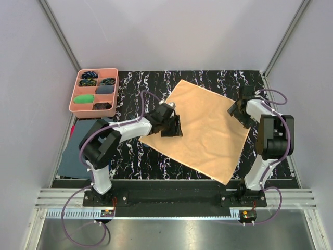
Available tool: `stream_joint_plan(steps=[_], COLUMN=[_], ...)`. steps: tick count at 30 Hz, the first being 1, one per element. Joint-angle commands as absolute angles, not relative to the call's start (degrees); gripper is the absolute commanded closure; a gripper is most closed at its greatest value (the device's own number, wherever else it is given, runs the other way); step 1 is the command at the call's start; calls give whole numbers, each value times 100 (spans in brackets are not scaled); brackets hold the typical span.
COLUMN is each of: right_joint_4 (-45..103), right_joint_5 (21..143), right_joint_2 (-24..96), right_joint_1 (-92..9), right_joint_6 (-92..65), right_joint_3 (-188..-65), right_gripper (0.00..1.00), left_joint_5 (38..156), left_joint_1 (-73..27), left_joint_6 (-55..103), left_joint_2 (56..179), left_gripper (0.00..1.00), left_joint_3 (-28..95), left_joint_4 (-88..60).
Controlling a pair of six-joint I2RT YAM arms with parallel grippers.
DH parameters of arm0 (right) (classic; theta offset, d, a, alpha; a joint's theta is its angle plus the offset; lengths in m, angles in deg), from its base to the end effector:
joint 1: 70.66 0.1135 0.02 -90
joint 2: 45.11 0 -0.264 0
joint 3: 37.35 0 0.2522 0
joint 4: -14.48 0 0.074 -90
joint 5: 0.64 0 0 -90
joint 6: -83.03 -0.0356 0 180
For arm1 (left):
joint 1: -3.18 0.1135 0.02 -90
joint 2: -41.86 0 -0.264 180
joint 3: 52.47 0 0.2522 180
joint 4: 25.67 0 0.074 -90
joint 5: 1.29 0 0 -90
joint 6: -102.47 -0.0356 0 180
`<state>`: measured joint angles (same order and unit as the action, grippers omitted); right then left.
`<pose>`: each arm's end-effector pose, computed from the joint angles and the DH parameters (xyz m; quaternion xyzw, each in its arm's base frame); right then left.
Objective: Fold the napkin into a case and place the utensils inside
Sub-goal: Rotate the flattened napkin at the center of the board.
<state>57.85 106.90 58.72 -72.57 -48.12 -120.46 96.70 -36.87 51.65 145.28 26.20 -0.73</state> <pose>0.3656 -0.0229 0.1835 0.3853 0.8834 -0.0656 0.2586 0.2885 -0.2489 0.1814 0.0311 0.9363 -0.2696 0.2231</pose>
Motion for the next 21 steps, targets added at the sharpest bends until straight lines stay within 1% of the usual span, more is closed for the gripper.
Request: stream_joint_plan(steps=[1,3,5,8,15,17,19,21], right_joint_4=[5725,5734,5734,5777,6356,6568,6735,6867], right_joint_5=[10896,10774,10712,10405,9596,9656,9744,9998], right_joint_2=[6307,6587,6790,7404,8583,8811,8787,8471], right_joint_1=[-7303,-7356,-7417,-7453,-7514,-7514,-7514,-7514], right_joint_6=[-4661,-4521,-4363,-4090,-3441,-3317,-3193,-3297], right_joint_3=[-12485,-12721,-12898,-13389,-15366,-15910,-16062,-15993], right_gripper=[0,0,0,0,0,0,0,0], left_joint_5=[9390,9433,9504,9653,9987,9874,9690,9443], left_joint_1=[-3839,-3848,-3874,-4032,-4436,-4472,-4463,-4463], left_joint_6=[5097,5237,5369,5554,5747,5678,5590,5326], left_joint_2=[14917,15110,15329,15567,16112,16139,15982,15780], left_gripper=[41,38,38,38,38,38,37,36], left_joint_3=[3160,3195,3230,3389,4109,4337,4426,4435], left_joint_4=[65,145,136,180,355,452,653,803])
